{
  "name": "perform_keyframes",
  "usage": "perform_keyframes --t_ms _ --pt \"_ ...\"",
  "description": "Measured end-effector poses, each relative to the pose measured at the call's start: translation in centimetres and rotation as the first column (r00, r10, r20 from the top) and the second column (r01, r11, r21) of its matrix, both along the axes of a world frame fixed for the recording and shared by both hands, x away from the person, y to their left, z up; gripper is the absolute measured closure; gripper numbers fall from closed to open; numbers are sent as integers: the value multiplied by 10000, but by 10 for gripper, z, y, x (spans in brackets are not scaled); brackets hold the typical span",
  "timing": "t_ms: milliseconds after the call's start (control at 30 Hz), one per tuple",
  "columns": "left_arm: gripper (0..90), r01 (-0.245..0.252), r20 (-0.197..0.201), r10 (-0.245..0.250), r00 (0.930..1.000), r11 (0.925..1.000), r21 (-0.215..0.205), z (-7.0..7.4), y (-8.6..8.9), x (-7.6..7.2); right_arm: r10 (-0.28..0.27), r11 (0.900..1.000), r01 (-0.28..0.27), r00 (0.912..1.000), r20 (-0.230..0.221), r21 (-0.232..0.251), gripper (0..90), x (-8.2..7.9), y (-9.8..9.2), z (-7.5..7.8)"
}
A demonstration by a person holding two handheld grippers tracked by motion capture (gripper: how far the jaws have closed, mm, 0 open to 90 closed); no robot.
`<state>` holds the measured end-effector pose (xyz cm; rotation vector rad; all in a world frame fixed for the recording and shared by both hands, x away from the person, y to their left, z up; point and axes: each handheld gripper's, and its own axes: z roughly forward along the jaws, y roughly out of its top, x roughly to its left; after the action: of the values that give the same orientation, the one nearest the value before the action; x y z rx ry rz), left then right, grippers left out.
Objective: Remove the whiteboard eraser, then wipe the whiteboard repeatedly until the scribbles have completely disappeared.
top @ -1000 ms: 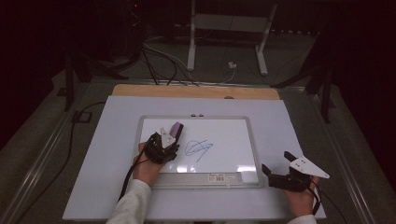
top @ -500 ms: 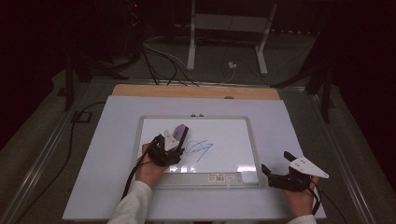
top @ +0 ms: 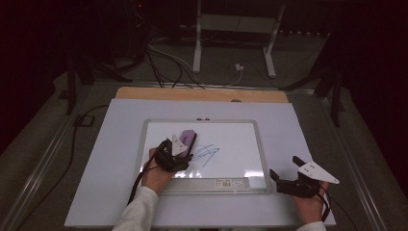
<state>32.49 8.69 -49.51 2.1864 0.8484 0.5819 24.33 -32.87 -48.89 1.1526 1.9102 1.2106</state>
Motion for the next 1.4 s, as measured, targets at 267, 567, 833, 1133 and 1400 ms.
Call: perform_keyframes --t_ms 267,567,833,1133,1400 --pt "423 1 -84 -3 10000 9997 -231 -1 -3 -1 29 10000 -29 10000 11 -42 0 0 2 0" --pt "227 -796 -5 798 9968 9943 -704 2 -10 4 -5 10000 5 10000 11 -35 0 1 0 0" --pt "115 -1371 -182 1359 9905 9794 -1483 8 -11 12 -36 10000 36 10000 -16 -46 0 1 0 0" --pt "18 -1787 -520 1726 9836 9710 -1586 6 -9 18 -38 10000 38 10000 -27 -40 0 2 0 -1" --pt "15 -2179 -816 2075 9748 9640 -1524 0 -11 25 -73 10000 73 10000 -30 -2 0 1 -1 0"
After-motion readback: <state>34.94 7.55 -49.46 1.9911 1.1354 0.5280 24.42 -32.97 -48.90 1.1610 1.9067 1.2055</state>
